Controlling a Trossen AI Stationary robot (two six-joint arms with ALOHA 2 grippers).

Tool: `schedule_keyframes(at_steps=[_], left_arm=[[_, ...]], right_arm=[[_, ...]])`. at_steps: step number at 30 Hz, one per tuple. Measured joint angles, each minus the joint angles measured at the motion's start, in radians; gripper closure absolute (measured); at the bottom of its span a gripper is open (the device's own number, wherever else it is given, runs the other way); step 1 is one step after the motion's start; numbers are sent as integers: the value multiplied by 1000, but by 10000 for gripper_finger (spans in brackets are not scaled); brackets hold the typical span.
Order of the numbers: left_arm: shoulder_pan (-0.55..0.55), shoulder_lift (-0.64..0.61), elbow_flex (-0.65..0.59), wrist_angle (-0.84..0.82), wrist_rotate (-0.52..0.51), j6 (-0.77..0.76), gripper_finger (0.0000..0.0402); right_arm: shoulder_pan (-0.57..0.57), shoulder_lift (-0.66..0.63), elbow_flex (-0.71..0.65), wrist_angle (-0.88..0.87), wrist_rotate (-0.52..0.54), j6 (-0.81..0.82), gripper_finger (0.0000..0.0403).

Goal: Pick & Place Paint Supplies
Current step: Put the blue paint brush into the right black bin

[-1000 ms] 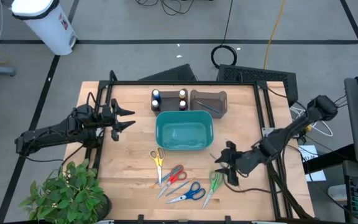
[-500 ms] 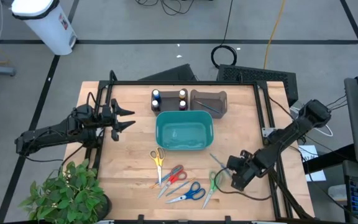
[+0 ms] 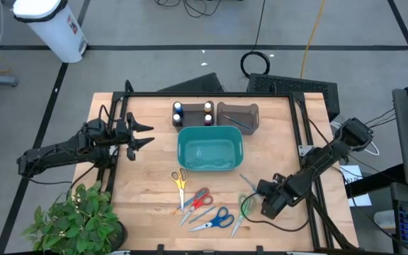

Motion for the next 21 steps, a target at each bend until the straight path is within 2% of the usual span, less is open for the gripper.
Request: schedule_keyframes(at_steps=[15, 21], left_arm=[[0, 0, 0, 0, 0, 0, 195], [0, 0, 0, 0, 0, 0, 194]], right_arm=[[-24, 3, 0, -32, -5, -47, 255], [-42, -23, -2, -80, -108, -42, 255]])
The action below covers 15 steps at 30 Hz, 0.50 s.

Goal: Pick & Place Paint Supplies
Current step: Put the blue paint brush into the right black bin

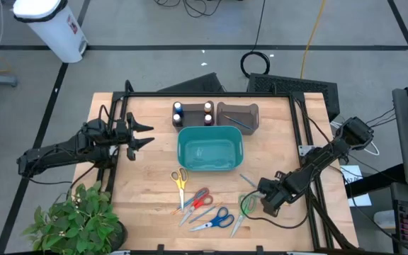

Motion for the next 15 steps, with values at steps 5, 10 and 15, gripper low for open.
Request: schedule_keyframes(at_steps=[5, 10, 15], left_arm=[[0, 0, 0, 0, 0, 0, 195], [0, 0, 0, 0, 0, 0, 194], [0, 0, 0, 0, 0, 0, 195]], right_arm=[[28, -51, 0, -42, -76, 68, 255], [91, -66, 0, -40, -76, 151, 255], [175, -45, -5, -39, -74, 206, 255]])
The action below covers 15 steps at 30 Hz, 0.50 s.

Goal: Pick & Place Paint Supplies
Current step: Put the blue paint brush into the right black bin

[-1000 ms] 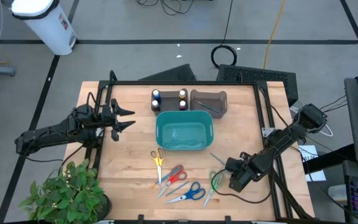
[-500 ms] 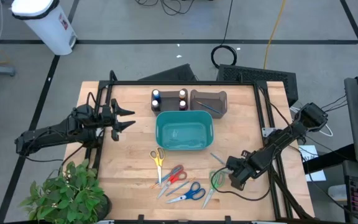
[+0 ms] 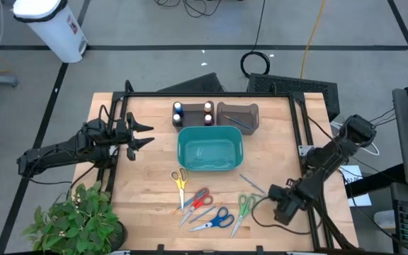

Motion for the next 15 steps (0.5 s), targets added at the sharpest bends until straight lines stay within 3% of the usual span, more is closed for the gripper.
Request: schedule_keyframes(at_steps=[9, 15], left_arm=[[0, 0, 0, 0, 0, 0, 195], [0, 0, 0, 0, 0, 0, 194]], right_arm=[[97, 13, -70, 9, 15, 142, 255], [110, 15, -100, 4, 20, 155, 268]])
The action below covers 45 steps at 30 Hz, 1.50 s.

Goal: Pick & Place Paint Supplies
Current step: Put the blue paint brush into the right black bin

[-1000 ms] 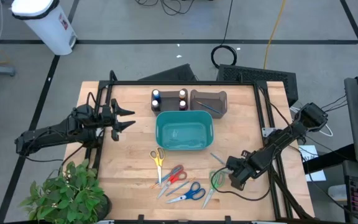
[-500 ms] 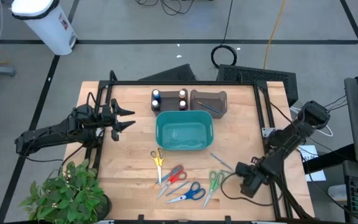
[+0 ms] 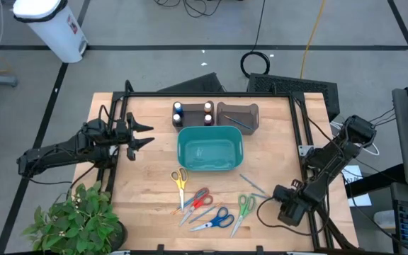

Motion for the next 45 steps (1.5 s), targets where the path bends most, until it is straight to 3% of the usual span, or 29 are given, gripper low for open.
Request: schedule_keyframes(at_steps=[14, 29, 36, 45], left_arm=[[0, 0, 0, 0, 0, 0, 195], [0, 0, 0, 0, 0, 0, 194], [0, 0, 0, 0, 0, 0, 194], [0, 0, 0, 0, 0, 0, 195]], right_arm=[[0, 1, -10, 27, 27, -36, 396], [-1, -58, -10, 47, 2, -69, 400], [0, -155, -15, 60, 82, -65, 402], [-21, -190, -14, 71, 143, -130, 402]])
